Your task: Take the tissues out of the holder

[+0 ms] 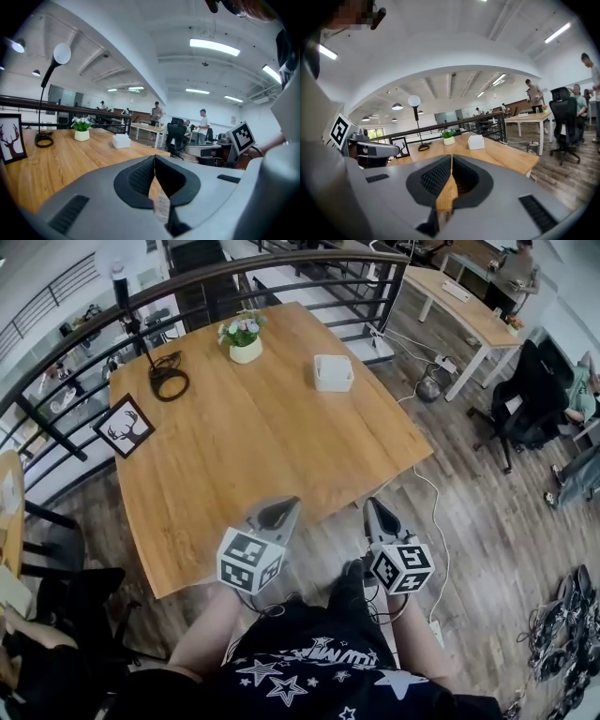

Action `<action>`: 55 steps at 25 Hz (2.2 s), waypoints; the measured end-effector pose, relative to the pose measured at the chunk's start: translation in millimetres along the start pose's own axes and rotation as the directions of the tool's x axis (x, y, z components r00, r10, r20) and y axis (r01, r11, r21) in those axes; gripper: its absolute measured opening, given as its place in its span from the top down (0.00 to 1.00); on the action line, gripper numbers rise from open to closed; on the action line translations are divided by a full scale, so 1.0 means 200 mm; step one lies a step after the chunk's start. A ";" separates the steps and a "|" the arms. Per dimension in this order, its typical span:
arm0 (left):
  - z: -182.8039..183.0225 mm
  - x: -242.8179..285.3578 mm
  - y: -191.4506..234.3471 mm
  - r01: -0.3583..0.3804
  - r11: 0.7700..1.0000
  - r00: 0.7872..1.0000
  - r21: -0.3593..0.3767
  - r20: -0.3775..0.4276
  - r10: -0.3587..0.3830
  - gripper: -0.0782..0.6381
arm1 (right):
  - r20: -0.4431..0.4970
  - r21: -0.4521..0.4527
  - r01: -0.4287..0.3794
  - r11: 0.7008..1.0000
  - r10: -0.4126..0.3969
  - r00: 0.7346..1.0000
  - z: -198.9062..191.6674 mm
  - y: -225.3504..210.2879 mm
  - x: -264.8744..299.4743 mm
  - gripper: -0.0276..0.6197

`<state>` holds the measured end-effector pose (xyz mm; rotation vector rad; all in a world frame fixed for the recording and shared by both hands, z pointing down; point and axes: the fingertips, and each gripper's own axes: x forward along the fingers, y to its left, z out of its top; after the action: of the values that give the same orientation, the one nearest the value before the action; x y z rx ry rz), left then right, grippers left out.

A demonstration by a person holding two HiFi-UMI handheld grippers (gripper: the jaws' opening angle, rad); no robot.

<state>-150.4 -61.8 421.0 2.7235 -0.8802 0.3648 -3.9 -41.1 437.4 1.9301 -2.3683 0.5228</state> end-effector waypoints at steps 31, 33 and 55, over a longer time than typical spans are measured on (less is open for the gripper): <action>0.38 1.02 -0.13 -0.253 0.967 0.967 0.018 0.033 0.253 0.87 | 0.034 0.078 -0.196 0.978 0.194 0.980 0.42 -1.13 0.44 0.93; 0.38 1.06 -0.19 -0.255 0.967 0.967 0.025 0.030 0.254 0.87 | 0.026 0.100 -0.199 0.975 0.197 0.980 0.40 -1.20 0.43 0.93; 0.43 1.13 0.13 -0.323 0.946 0.946 -0.029 0.031 0.323 0.87 | -0.055 -0.013 -0.271 0.963 0.270 0.961 0.45 -1.10 0.80 0.93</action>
<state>26.0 -229.7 416.1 2.5685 -1.3377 0.3659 186.5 -255.2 442.1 1.5700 -2.6069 0.5530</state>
